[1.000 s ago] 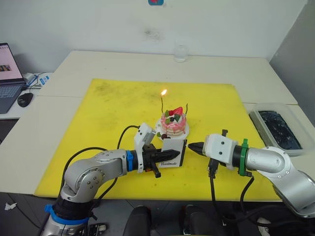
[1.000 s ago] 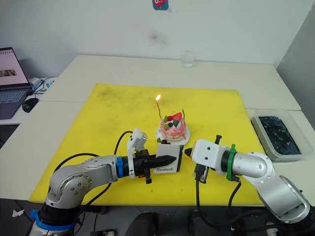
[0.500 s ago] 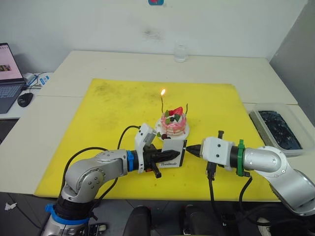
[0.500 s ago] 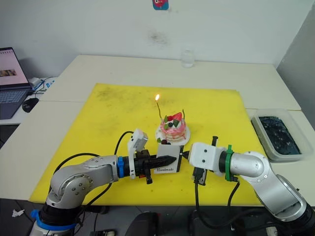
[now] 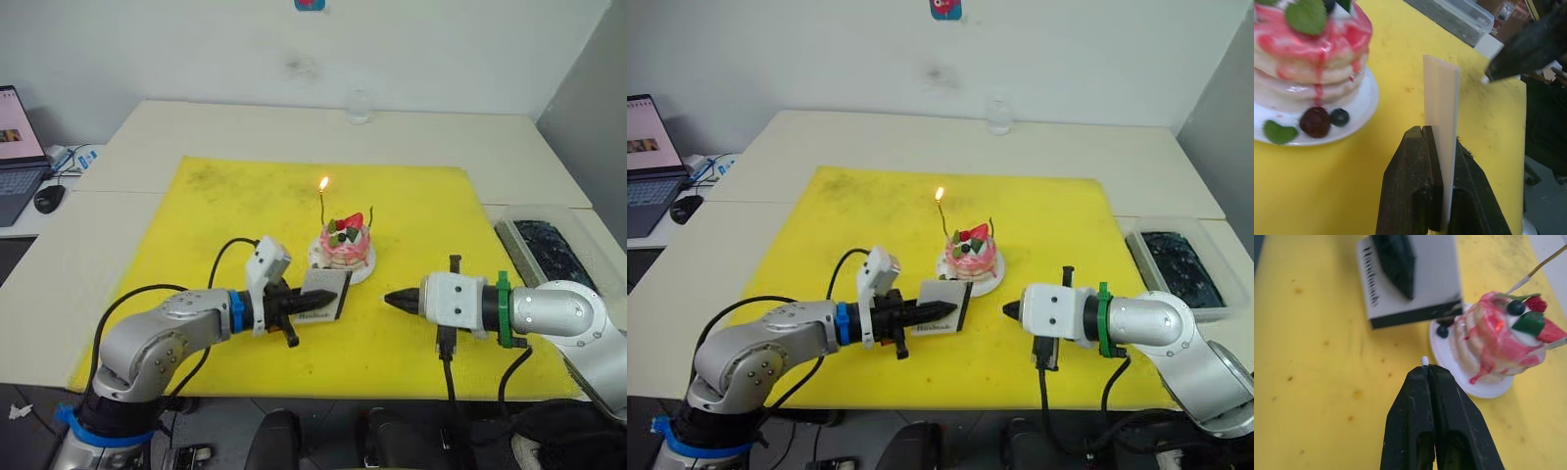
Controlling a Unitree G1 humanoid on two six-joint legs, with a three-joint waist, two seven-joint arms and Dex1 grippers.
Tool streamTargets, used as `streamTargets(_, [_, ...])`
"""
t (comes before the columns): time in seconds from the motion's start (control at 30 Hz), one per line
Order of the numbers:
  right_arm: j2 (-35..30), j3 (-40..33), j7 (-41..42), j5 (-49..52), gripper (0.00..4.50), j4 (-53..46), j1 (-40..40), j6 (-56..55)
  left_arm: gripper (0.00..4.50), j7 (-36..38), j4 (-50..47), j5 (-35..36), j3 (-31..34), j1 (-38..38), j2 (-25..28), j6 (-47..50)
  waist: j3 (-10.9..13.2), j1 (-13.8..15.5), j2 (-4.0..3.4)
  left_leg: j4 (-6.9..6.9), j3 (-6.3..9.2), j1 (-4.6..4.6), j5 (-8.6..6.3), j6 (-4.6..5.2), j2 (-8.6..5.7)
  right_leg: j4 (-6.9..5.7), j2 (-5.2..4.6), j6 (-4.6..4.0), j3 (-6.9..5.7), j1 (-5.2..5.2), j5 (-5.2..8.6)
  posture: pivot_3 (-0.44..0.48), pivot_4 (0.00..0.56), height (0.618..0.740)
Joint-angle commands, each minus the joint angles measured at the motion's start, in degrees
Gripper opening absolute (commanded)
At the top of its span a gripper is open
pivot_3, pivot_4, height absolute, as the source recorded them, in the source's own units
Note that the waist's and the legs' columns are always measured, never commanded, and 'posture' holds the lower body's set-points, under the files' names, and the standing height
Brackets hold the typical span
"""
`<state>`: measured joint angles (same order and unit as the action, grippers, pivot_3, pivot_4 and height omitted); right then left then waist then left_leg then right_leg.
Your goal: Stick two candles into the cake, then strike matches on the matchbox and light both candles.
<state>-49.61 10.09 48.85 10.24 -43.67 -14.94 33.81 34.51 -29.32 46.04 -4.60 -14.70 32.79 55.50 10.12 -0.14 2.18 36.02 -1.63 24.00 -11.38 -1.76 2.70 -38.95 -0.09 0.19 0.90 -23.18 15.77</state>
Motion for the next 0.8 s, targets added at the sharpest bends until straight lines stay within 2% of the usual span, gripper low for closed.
streamTargets(0.03, [1.52, -0.81, -3.27, 0.04, 0.05, -3.43, -0.89, 4.22, 0.0, -2.31, -3.13, -1.93, -1.06, -0.09, -1.63, -1.76, 0.0, 0.08, 0.0, 0.01, -0.02, 0.01, 0.0, 0.0, -0.02, 0.0, -0.01, 0.0, 0.01, 0.0, 0.0, 0.0, 0.15, 0.74])
streamTargets(0.33, [5.54, 2.37, -9.51, -0.84, 0.05, -6.98, -2.61, 12.51, 0.0, -3.05, -2.38, -4.24, -2.35, -0.31, -3.7, -2.67, 0.0, -0.01, 0.0, 0.02, 0.01, -0.03, 0.0, 0.0, -0.01, -0.04, 0.0, 0.01, -0.01, 0.0, -0.01, 0.0, 0.15, 0.74])
streamTargets(0.8, [6.32, 6.65, -11.67, -2.84, 0.05, -5.26, -5.19, 12.98, 0.0, -1.98, -2.2, -4.27, -2.24, -1.58, -4.25, -1.98, 0.0, -0.04, 0.0, 0.01, -0.01, -0.01, 0.0, 0.01, -0.01, -0.01, 0.03, 0.01, 0.0, -0.01, -0.01, 0.0, 0.15, 0.74])
